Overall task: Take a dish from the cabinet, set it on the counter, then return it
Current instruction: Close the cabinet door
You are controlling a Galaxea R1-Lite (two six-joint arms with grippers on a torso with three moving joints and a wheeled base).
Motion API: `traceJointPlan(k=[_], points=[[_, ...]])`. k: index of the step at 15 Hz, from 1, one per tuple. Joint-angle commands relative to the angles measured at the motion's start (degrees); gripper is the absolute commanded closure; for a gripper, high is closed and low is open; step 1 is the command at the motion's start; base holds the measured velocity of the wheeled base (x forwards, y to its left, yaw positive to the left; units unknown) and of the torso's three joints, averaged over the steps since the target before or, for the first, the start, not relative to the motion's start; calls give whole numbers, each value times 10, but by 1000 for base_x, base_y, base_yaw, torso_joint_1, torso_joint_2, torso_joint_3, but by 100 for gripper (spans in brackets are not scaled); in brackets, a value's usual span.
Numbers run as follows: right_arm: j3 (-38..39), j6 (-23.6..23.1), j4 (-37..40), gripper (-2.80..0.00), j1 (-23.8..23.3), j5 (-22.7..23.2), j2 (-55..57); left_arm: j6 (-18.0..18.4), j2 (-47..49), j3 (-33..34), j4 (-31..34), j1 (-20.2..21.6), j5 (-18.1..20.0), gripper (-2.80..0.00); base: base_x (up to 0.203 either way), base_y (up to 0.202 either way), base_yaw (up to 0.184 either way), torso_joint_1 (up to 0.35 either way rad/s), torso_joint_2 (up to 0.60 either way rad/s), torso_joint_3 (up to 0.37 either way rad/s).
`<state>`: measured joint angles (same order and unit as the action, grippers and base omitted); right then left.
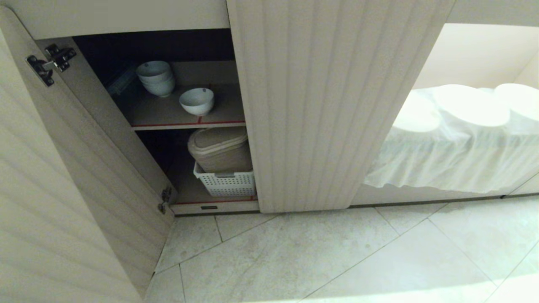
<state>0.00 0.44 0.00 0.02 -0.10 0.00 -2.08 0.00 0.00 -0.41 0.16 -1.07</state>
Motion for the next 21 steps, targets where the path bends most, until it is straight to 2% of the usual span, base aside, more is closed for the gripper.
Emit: traceJointPlan(k=[1,16,21], points=[[0,0,0,0,0,0,0,0,0,0,0,0,-1,0,0,0,0,0,0,0],[0,0,0,0,0,0,0,-6,0,0,-1,0,-1,0,0,0,0,0,0,0],[0,0,0,0,0,0,0,-6,0,0,-1,0,-1,0,-2,144,5,3,2,4]])
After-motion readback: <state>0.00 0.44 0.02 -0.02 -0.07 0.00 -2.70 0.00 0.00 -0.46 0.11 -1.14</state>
